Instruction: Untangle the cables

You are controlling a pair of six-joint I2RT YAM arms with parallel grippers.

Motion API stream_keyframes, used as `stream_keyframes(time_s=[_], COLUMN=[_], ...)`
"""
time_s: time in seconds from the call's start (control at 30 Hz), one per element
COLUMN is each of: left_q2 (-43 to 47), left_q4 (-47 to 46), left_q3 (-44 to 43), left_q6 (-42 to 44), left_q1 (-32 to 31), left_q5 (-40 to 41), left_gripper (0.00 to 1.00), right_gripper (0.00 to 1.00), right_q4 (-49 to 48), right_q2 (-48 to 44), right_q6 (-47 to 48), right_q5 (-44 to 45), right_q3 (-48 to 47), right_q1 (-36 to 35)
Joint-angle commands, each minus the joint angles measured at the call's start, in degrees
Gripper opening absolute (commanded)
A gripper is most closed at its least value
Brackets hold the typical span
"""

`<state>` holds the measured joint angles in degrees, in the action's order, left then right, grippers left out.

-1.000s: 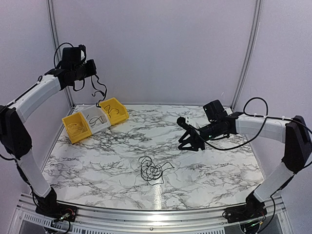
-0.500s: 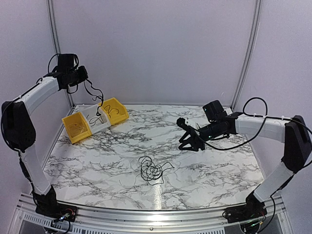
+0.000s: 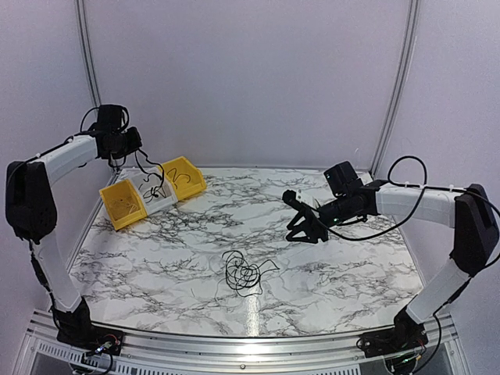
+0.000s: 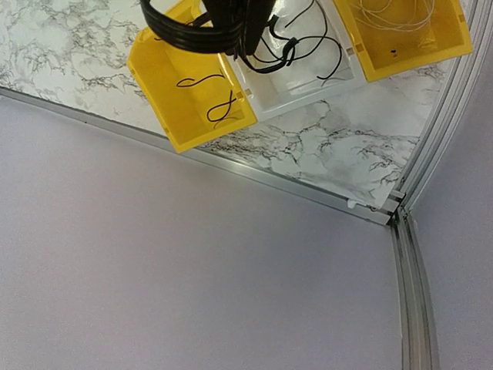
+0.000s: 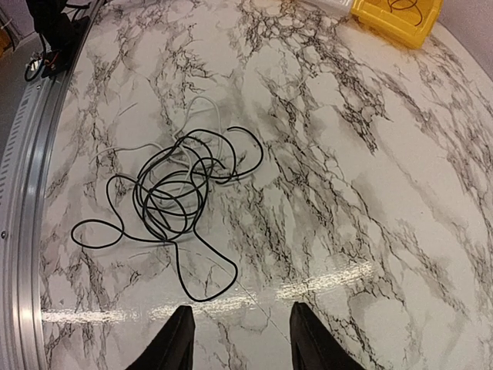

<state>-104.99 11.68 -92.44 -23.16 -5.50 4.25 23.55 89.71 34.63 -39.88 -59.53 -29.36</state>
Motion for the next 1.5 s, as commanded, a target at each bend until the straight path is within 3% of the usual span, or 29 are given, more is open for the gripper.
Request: stream_keyframes(time_s=[0.0,0.33,0.9,1.23,1.47], left_q2=[0.1,-0.08,-7.11,-12.66,-12.43], left_q4=[-1.12,-0.91,0.47,-3.01,-13.41], left_q3=[3.45,6.75,2.71,1.13,2.92], left_q6=[-0.5,0.8,0.36,0.05,-1.44], left_q1=[0.4,1.07,0.78,-0.07,-0.65], left_q5=[4.19,14.82,19.42,4.36,-9.92], left_gripper=[0.0,0.0,0.0,0.0,0.0], right_gripper=[0.43,0.43,0.43,0.43,0.43], right_q4=[0.33,1.15,1.31,1.41,1.63], right_q2=[0.85,1.92,1.37,0.67,1.21], right_q6=[0.9,1.51,2.25,2.65,2.78], right_q5=[0.33,0.32,2.59,2.96,3.2], right_q3=[-2.08,-2.52,-2.7,-2.52,-2.7], right_q1=[-0.43,-0.82,-1.59,-1.66,-1.74])
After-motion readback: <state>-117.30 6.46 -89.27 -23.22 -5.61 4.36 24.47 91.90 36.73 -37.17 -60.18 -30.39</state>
